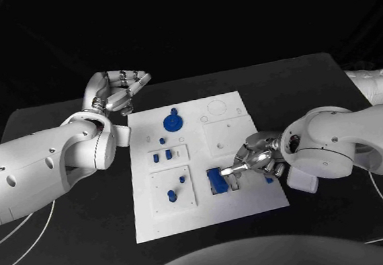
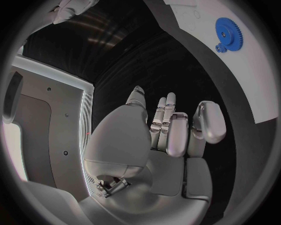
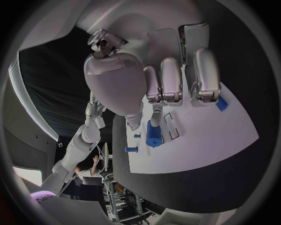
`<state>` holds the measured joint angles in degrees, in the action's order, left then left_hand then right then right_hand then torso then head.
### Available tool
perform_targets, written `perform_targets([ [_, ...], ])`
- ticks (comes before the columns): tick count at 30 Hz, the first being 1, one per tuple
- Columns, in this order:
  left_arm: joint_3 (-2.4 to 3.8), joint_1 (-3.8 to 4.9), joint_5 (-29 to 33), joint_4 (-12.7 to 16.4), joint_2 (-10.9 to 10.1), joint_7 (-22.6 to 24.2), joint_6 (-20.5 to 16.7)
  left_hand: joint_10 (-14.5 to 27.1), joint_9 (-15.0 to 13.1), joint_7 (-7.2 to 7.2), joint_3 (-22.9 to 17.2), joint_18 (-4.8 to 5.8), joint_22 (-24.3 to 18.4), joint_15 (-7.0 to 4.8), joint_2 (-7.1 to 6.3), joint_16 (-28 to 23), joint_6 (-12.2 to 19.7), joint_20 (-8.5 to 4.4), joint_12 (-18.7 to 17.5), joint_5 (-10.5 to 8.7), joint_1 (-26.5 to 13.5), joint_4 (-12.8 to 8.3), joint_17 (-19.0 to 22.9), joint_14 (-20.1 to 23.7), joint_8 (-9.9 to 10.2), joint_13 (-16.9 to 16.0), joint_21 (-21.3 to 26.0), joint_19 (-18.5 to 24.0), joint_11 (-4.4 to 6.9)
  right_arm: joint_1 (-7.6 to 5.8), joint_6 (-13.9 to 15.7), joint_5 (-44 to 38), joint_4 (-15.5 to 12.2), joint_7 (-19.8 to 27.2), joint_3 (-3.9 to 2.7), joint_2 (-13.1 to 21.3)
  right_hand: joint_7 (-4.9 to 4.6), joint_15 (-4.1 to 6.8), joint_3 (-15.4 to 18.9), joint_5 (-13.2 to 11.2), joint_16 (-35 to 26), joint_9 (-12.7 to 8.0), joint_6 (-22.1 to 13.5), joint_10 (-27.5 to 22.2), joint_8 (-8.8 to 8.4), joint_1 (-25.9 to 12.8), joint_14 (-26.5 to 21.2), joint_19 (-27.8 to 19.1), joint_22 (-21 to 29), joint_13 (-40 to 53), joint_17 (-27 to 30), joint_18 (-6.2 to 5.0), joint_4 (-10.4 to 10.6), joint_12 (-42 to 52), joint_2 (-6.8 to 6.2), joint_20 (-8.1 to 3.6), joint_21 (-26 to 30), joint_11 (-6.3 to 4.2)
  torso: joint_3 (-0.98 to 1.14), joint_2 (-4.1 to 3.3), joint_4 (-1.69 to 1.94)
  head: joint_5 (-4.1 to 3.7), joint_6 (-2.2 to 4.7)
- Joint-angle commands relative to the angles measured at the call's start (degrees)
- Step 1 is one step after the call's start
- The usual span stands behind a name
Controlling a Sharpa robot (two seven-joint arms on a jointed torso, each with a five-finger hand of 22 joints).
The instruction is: Assemble the parts on the task board
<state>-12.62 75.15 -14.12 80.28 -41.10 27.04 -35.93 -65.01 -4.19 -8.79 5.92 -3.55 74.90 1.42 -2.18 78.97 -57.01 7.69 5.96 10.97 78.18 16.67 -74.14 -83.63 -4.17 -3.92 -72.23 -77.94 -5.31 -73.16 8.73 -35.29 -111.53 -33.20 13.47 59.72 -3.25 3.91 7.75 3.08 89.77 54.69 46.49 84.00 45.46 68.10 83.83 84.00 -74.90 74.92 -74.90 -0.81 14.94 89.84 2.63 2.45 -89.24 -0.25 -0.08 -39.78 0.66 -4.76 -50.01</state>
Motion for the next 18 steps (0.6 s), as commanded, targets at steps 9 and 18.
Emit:
perform_targets([
  [9, 0.04, 0.00, -0.34, 0.10, 0.10, 0.17, 0.96, 0.07, 0.06, -0.04, 0.29, -0.61, 8.30, 0.05, 0.63, -0.39, 0.28, -0.15, -0.38, 0.29, -0.06, 0.04, 0.06, 0.31, 0.31, 0.03, 0.24, 0.01, -0.16, 0.47, -8.08, 0.63, 1.25, -3.02, 0.04, -1.24, 0.55, 0.50, 0.21, -0.15, 0.23, 0.70, -0.18, 6.00, 0.56, 0.38, 6.17, 5.47, -14.79, 15.08, -15.10, 0.57, -0.34, 0.16, 0.75, -0.32, 0.12, -0.53, -0.01, -0.05, -0.03, -0.09, 0.01],
  [18, 0.04, 0.00, -0.34, 0.12, 0.09, 0.17, 0.99, 0.08, 0.06, -0.04, 0.31, -0.61, 8.29, 0.05, 0.72, -0.41, 0.29, -0.15, -0.39, 0.31, 0.02, 0.04, 0.07, 0.31, 0.30, 0.04, 0.30, 0.02, -0.16, 0.81, -7.28, 0.71, 2.01, -2.61, 0.04, -2.56, 0.67, 0.58, 0.22, -0.16, 0.23, 1.15, 0.03, 6.00, 0.73, 0.31, 6.17, 5.54, -14.83, 15.08, -15.10, 0.60, -0.19, 0.16, 1.25, -0.39, 0.01, -0.64, 0.00, 0.01, 0.01, -0.06, 0.01],
])
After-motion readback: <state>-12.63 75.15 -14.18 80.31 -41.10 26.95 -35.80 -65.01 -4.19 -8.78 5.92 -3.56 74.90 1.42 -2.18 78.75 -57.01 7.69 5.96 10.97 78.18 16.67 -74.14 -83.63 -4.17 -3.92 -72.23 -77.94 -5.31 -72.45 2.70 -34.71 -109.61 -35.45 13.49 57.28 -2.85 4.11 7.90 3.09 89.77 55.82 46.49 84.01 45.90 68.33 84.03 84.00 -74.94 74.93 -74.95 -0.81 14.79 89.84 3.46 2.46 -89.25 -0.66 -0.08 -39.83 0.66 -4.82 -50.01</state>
